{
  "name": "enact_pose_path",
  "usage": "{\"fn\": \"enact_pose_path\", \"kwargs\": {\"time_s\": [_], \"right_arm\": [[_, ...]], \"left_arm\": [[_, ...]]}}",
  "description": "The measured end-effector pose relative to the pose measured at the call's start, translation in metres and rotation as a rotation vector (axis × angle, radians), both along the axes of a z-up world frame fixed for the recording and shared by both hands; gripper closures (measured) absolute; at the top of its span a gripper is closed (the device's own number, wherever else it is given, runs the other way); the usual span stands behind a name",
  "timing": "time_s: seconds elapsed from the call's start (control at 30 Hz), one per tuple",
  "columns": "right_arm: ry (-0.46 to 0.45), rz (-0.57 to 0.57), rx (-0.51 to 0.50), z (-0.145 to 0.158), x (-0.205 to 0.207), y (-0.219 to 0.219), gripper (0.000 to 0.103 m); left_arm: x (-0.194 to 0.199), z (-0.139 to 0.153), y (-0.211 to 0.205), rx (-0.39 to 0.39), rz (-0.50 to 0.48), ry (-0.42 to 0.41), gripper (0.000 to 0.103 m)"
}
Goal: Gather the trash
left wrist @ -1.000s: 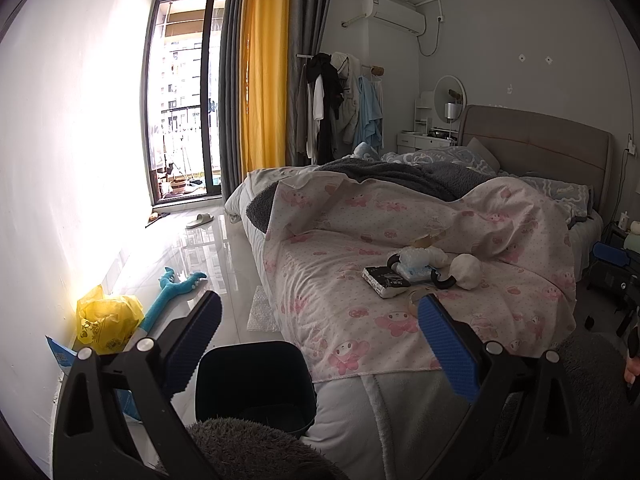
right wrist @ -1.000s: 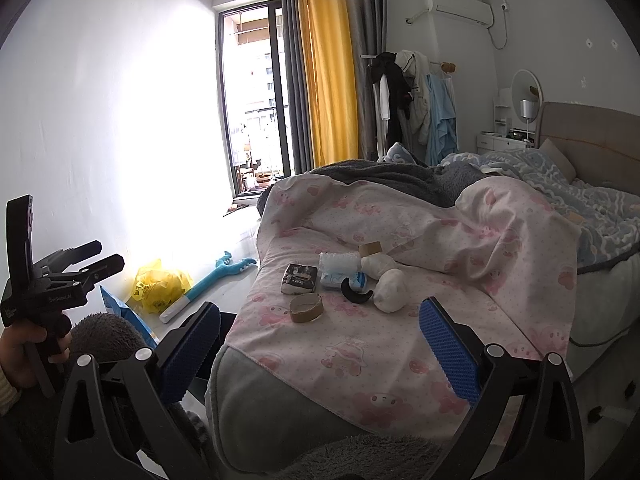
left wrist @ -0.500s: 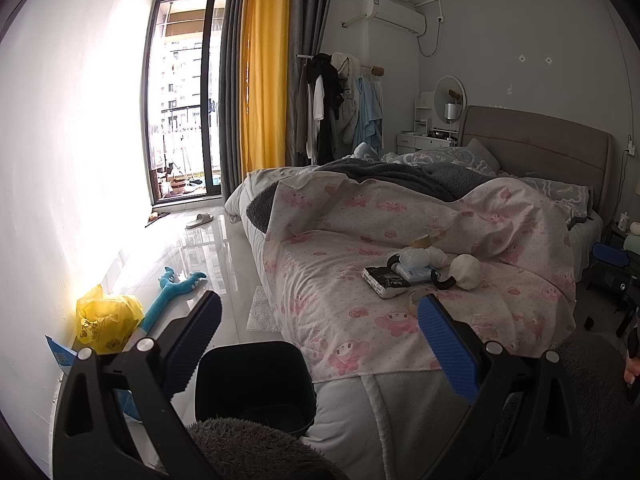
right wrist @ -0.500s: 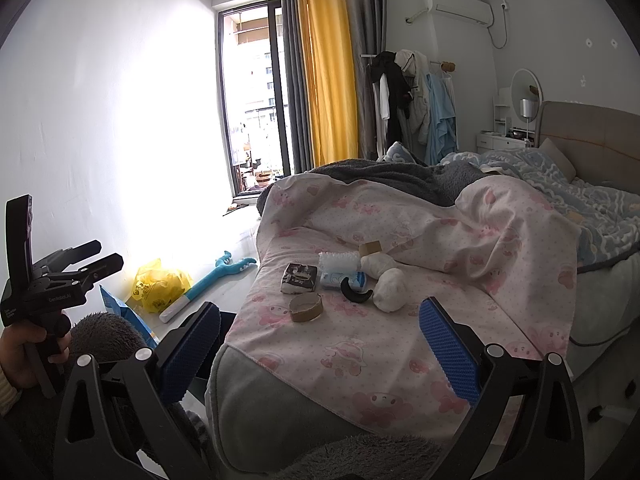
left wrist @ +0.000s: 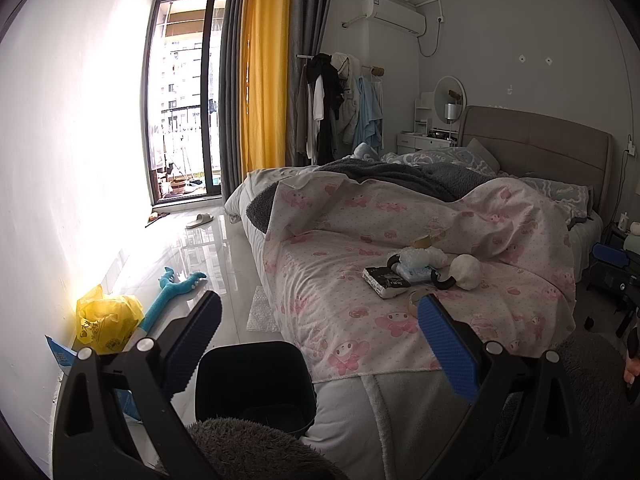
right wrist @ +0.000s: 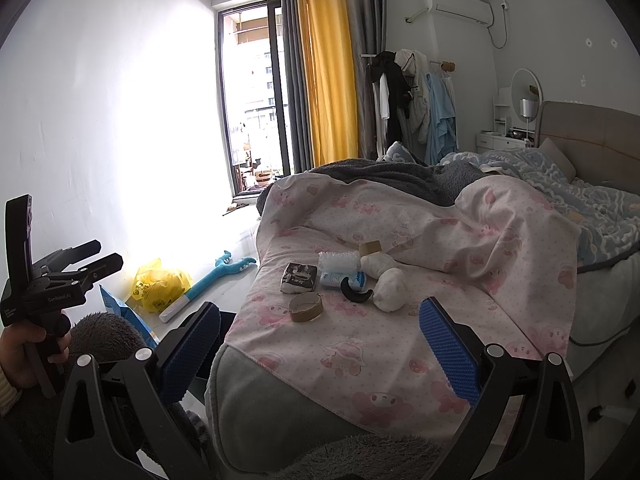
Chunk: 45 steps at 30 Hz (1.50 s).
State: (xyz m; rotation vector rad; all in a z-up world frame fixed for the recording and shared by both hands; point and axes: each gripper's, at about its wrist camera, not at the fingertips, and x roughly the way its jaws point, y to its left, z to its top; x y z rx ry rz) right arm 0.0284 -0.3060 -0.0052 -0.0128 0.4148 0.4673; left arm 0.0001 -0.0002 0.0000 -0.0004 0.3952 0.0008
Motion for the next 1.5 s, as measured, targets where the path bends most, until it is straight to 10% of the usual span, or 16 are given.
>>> {"fn": "enact_pose_path", "kwargs": {"time_s": [1.5], "right_arm": [[0.056, -0.025, -0.052, 0.004, 0.021, 0.007, 0.003]], "left_arm": [[0.019, 0.004, 0.005, -0.05, 0.026, 0.029, 0.003]]}}
